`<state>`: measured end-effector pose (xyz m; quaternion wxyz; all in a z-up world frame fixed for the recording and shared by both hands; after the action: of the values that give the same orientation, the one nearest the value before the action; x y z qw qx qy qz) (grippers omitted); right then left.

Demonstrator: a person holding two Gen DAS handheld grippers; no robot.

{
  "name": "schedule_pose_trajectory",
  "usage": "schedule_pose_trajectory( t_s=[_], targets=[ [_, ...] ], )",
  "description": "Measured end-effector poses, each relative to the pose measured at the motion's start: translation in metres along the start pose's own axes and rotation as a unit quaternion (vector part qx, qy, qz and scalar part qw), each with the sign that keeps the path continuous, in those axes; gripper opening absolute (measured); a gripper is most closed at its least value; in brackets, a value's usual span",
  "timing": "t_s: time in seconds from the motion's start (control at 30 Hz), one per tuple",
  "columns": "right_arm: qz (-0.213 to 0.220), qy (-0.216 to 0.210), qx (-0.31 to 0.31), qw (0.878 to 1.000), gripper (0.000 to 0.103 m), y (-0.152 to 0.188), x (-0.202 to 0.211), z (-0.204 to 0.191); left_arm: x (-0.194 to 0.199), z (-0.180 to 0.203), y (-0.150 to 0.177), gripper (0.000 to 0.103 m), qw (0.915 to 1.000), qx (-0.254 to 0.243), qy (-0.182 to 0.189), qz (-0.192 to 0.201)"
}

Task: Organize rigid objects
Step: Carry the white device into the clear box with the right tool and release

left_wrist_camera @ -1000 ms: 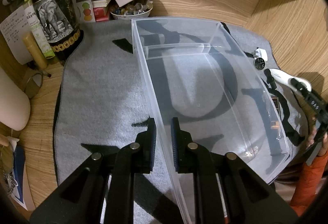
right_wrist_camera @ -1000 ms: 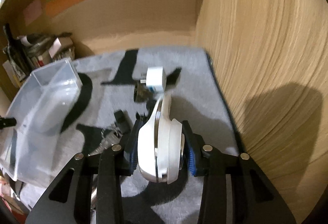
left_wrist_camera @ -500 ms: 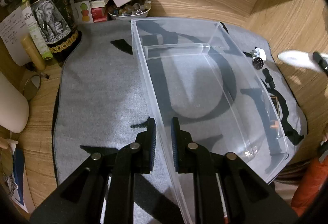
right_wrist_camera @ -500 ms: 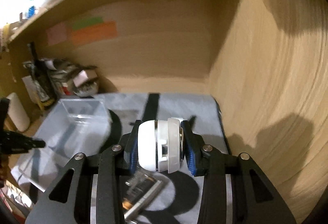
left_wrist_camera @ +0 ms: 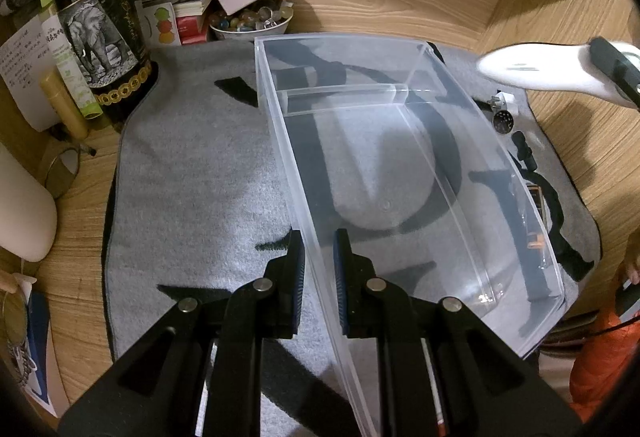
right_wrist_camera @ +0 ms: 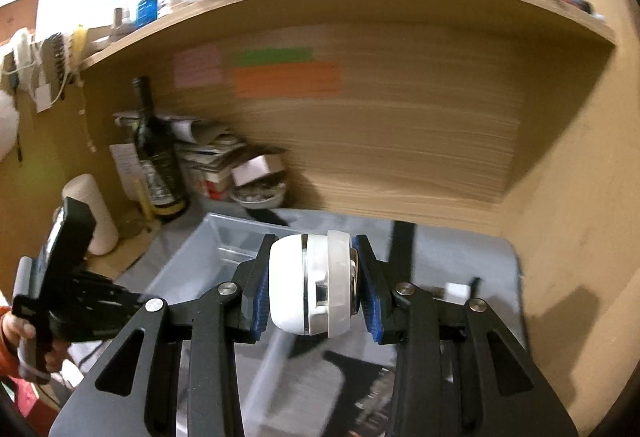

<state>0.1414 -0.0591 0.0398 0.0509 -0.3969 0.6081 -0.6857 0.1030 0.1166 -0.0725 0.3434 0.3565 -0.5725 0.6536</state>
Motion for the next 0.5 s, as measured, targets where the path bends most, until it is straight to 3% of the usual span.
schedule_pose_trajectory(
  t_s=[0.17, 0.5],
  targets=[
    [-0.033, -0.034, 0.019, 0.999, 0.034, 0.006, -0.031, -0.027, 0.0, 0.001, 0.0, 0.014, 1.0, -0.001, 0.0, 0.001],
    [-0.122, -0.057, 0.05, 0.99, 0.034, 0.037, -0.083, -0.051, 0.002, 0.001, 0.0, 0.015, 1.0, -0.009, 0.003, 0.002]
  ],
)
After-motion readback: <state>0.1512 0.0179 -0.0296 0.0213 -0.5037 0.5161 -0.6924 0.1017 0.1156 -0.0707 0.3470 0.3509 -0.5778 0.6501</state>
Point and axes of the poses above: each gripper's, at about its wrist camera, not at the fingertips, and x roughly against the way its jaws point, z to its right, y to its underside, the point moved 6 cm from there along -x, roughly the way its jaws point, and after that the axes turned 3 degrees about -y, right-handed, at the moved point
